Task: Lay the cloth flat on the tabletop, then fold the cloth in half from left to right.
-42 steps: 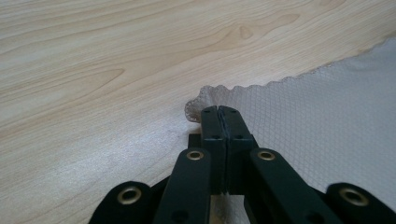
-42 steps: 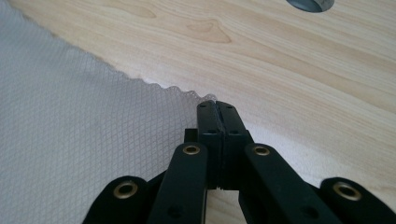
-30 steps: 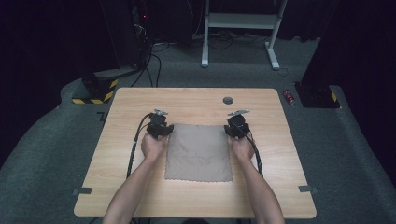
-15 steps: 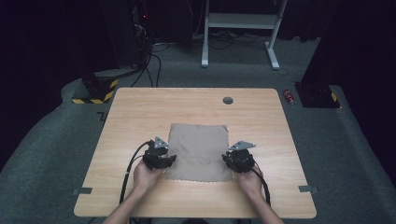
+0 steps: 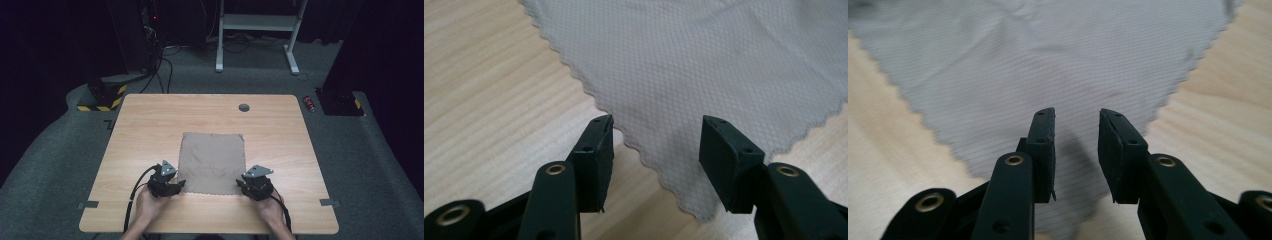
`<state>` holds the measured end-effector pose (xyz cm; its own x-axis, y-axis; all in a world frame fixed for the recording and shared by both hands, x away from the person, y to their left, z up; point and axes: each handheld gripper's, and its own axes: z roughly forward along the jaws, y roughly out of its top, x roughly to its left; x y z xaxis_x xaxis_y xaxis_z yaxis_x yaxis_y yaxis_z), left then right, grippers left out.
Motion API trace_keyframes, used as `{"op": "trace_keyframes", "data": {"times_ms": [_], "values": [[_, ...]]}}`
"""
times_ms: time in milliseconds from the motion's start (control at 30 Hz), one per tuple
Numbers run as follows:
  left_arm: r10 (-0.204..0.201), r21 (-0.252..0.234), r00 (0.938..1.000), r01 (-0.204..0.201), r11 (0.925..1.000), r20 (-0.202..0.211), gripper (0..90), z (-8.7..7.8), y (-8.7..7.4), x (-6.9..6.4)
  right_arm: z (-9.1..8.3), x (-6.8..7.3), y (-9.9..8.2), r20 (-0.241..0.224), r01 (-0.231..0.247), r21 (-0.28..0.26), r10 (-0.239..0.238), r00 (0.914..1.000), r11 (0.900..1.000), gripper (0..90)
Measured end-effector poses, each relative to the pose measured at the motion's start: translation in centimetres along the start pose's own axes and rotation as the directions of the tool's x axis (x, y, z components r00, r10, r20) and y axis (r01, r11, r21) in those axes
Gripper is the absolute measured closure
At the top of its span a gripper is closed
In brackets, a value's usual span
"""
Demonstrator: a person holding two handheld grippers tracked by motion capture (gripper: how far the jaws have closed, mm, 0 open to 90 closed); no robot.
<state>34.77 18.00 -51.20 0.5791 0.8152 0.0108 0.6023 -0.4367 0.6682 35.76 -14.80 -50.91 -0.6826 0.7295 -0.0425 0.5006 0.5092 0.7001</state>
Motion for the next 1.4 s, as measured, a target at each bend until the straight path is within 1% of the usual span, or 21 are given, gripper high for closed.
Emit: {"op": "trace_keyframes", "data": {"times_ms": [33, 100, 167, 233, 333, 367, 400, 500, 567, 600, 633, 667, 833, 867, 900, 1000, 1067, 1133, 1267, 1300, 1400], "values": [[0.0, 0.003, 1.0, 0.0, 1.0, -0.002, 48.4, 0.0, -0.1, -0.1, 0.1, 0.3, -0.3, -0.012, -0.001, 0.004, 0.001, 0.9999, 1.0, 67.3], [-0.012, -0.011, 0.9999, 0.012, 0.9999, 0.002, 50.1, -0.2, -0.6, 0.0, 0.2, 0.6, -0.6, -0.013, 0.004, 0.011, -0.003, 0.9999, 0.9999, 67.4], [-0.008, -0.016, 0.9999, 0.008, 0.9998, 0.009, 57.7, -0.4, -0.8, -0.1, 0.0, 0.7, -1.1, -0.014, -0.009, -0.005, 0.009, 0.9999, 0.9999, 67.5], [0.013, -0.025, 0.9997, -0.013, 0.9996, 0.022, 65.3, -0.7, -1.1, -0.2, -0.1, 0.7, -1.3, -0.016, -0.012, -0.008, 0.012, 0.9998, 0.9999, 67.5], [0.012, -0.027, 0.999, -0.011, 0.9996, 0.043, 79.3, -0.9, -1.3, -0.3, -0.2, 0.7, -1.5, -0.013, -0.007, -0.015, 0.006, 0.9999, 0.9999, 67.7], [0.0, -0.023, 0.9982, 0.002, 0.9997, 0.06, 83.1, -0.9, -1.4, -0.4, -0.3, 0.7, -1.6, -0.015, -0.012, -0.015, 0.011, 0.9998, 0.9998, 67.7], [-0.003, -0.023, 0.998, 0.004, 0.9997, 0.064, 88.1, -0.9, -1.4, -0.4, -0.3, 0.7, -1.7, -0.015, -0.013, -0.019, 0.012, 0.9998, 0.9997, 67.7], [-0.017, -0.01, 0.9971, 0.017, 0.9998, 0.074, 89.4, -1.1, -1.4, -0.4, -0.3, 0.8, -1.8, -0.014, -0.011, -0.02, 0.011, 0.9998, 0.9997, 67.7], [-0.015, -0.005, 0.9968, 0.016, 0.9999, 0.079, 89.6, -1.2, -1.6, -0.4, -0.4, 0.7, -1.8, -0.016, -0.015, -0.019, 0.014, 0.9998, 0.9997, 67.7], [-0.021, -0.002, 0.9963, 0.022, 0.9998, 0.084, 89.6, -1.3, -1.6, -0.5, -0.5, 0.7, -1.9, -0.018, -0.013, -0.019, 0.012, 0.9998, 0.9997, 67.7], [-0.015, 0.001, 0.9963, 0.015, 0.9999, 0.084, 89.6, -1.4, -1.7, -0.5, -0.6, 0.8, -1.9, -0.017, -0.015, -0.017, 0.015, 0.9998, 0.9997, 67.7], [-0.023, 0.001, 0.9959, 0.023, 0.9997, 0.088, 89.7, -1.5, -1.8, -0.6, -0.7, 0.8, -2.0, -0.016, -0.013, -0.015, 0.013, 0.9998, 0.9998, 67.7], [-0.022, -0.001, 0.9955, 0.022, 0.9997, 0.092, 89.4, -1.7, -2.0, -0.7, -1.0, 0.8, -2.3, -0.015, -0.01, -0.011, 0.01, 0.9998, 0.9999, 68.0], [-0.033, -0.003, 0.9949, 0.034, 0.9994, 0.095, 88.1, -1.7, -2.1, -0.6, -1.1, 0.8, -2.3, -0.016, -0.008, -0.005, 0.008, 0.9998, 1.0, 67.9], [-0.039, -0.005, 0.9956, 0.039, 0.9992, 0.085, 83.9, -1.7, -2.0, -0.5, -1.1, 0.8, -2.2, -0.017, -0.009, -0.001, 0.009, 0.9998, 1.0, 67.8], [-0.066, -0.002, 0.9953, 0.067, 0.9978, 0.07, 66.2, -1.8, -2.0, 0.0, -1.1, 0.7, -2.1, -0.03, -0.018, 0.011, 0.018, 0.9994, 0.9998, 63.9], [-0.084, -0.009, 0.9948, 0.085, 0.9963, 0.058, 59.6, -1.7, -1.9, 0.6, -1.0, 0.8, -2.0, -0.034, -0.023, 0.01, 0.023, 0.9991, 0.9997, 62.2], [-0.103, -0.019, 0.9926, 0.105, 0.9943, 0.063, 56.5, -1.6, -1.7, 1.0, -0.9, 0.9, -1.8, -0.04, -0.026, 0.001, 0.026, 0.9989, 0.9997, 61.6], [-0.12, -0.025, 0.9911, 0.122, 0.9923, 0.057, 51.4, -0.8, -0.7, 1.8, -0.4, 1.4, -1.3, -0.058, -0.029, -0.012, 0.028, 0.9979, 0.9995, 60.7], [-0.118, -0.023, 0.9915, 0.119, 0.9926, 0.055, 50.7, -0.6, -0.4, 2.1, -0.2, 1.6, -1.2, -0.061, -0.026, -0.017, 0.025, 0.9978, 0.9995, 60.5], [-0.139, -0.029, 0.9889, 0.14, 0.9897, 0.054, 49.0, 0.0, 0.3, 2.8, 0.3, 2.0, -0.6, -0.075, -0.014, -0.029, 0.011, 0.9971, 0.9995, 60.0]]}}
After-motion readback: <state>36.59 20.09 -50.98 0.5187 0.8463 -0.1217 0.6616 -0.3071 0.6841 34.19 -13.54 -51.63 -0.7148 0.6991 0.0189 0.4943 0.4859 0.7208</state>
